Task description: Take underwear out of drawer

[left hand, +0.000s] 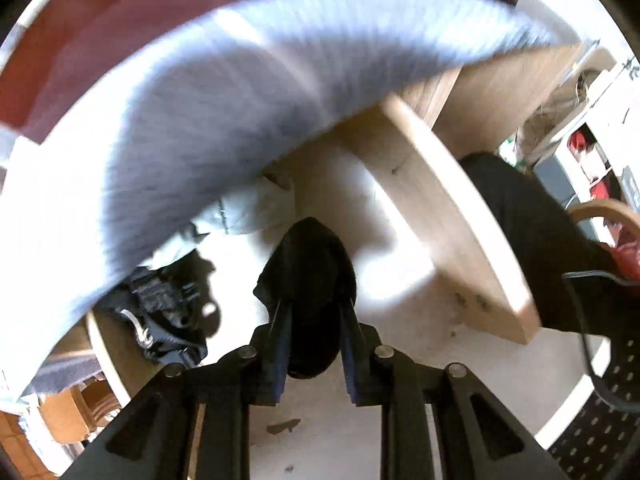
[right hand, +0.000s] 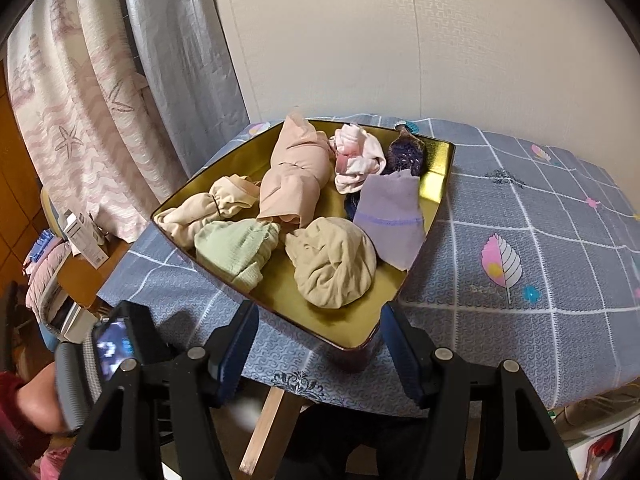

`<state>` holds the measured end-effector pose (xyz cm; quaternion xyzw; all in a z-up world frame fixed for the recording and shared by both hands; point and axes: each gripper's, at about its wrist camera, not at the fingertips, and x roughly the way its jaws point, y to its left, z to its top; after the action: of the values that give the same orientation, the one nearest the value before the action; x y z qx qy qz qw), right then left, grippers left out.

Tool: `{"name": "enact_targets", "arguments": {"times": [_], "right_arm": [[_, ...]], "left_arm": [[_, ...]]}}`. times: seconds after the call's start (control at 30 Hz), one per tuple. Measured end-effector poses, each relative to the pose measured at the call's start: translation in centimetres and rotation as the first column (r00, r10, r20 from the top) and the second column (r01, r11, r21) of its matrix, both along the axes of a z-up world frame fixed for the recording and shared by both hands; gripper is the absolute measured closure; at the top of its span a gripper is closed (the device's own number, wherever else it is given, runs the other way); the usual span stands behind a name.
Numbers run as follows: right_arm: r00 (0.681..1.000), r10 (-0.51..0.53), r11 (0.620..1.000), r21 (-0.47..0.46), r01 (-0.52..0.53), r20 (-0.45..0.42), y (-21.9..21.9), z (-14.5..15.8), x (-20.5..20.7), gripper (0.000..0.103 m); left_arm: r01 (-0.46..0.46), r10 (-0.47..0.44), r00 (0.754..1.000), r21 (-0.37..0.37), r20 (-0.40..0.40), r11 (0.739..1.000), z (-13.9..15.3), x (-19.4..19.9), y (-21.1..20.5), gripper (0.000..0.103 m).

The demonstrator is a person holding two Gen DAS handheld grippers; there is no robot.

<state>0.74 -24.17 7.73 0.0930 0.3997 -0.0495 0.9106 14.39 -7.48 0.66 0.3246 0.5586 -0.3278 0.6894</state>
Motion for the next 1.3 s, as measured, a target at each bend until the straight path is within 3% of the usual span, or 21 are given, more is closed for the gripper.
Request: {"name": "enact_targets", "arguments": {"times": [0.3, 0.5, 0.57, 0.63, 0.77, 0.87, 0.93, 0.97, 1.0, 1.03, 1.13, 1.3], "right_arm": [[0.999, -0.029, 1.0, 0.004, 0.029, 0.024, -1.0, 0.7, 0.9, 0.038], [0.999, -0.027, 1.0, 0.014, 0.027, 0.027, -1.0, 0.7, 1.0, 0.038], [0.999, -0.022, 1.0, 0.02, 0.021, 0.029, -0.9, 0.7, 1.0, 0.038], [0.999, -0.016, 1.0, 0.019, 0.015, 0.032, -0.7, 0.8, 0.9, 0.038], [0.999, -0.012, 1.0, 0.015, 0.012, 0.039, -0.6, 1.1, 0.7, 0.038], [0.999, -0.009, 1.0, 0.03, 0.008, 0.039, -0.7, 1.1, 0.5, 0.038], [0.999, 0.009, 0.999, 0.035, -0.01, 0.04, -0.4, 1.1, 0.2, 0.038], [0.999, 0.019, 0.999, 0.037, -0.02, 0.042, -0.3, 1.1, 0.0, 0.038], [0.999, 0.028, 0.999, 0.037, -0.029, 0.044, -0.1, 1.1, -0.2, 0.037], [0.998, 0.033, 0.999, 0.037, -0.034, 0.045, 0.0, 1.2, -0.3, 0.037], [0.998, 0.042, 0.998, 0.044, -0.045, 0.052, 0.2, 1.3, -0.4, 0.036], [0.996, 0.052, 0.997, 0.045, -0.055, 0.066, 0.8, 1.4, -0.3, 0.034]], "left_arm": [[-0.057, 0.065, 0.997, -0.234, 0.029, 0.97, 7.6, -1.5, 6.2, 0.082], [-0.069, 0.094, 0.994, -0.363, 0.053, 0.929, 13.2, 0.0, 8.3, 0.082], [-0.067, 0.099, 0.993, -0.411, 0.057, 0.909, 15.7, 1.3, 8.5, 0.093], [-0.071, 0.102, 0.994, -0.473, 0.04, 0.878, 17.4, 1.7, 7.8, 0.093], [-0.103, 0.15, 0.988, -0.528, 0.046, 0.843, 18.6, 3.7, 7.7, 0.093], [-0.114, 0.156, 0.987, -0.519, 0.038, 0.847, 16.9, 4.9, 7.5, 0.093], [-0.082, 0.103, 0.994, -0.455, 0.022, 0.887, 14.5, 4.6, 6.5, 0.093], [-0.065, 0.078, 0.997, -0.424, 0.014, 0.903, 10.9, 3.3, 4.9, 0.09], [-0.046, 0.05, 0.999, -0.374, 0.0, 0.926, 9.1, 2.4, 4.5, 0.085], [-0.035, 0.032, 0.999, -0.335, -0.013, 0.941, 8.2, 2.0, 4.4, 0.074], [0.004, -0.021, 0.996, -0.196, -0.084, 0.981, 2.7, 0.3, 4.0, 0.067], [-0.006, -0.011, 0.978, -0.081, -0.208, 0.997, -3.2, -0.1, 3.5, 0.061]]}}
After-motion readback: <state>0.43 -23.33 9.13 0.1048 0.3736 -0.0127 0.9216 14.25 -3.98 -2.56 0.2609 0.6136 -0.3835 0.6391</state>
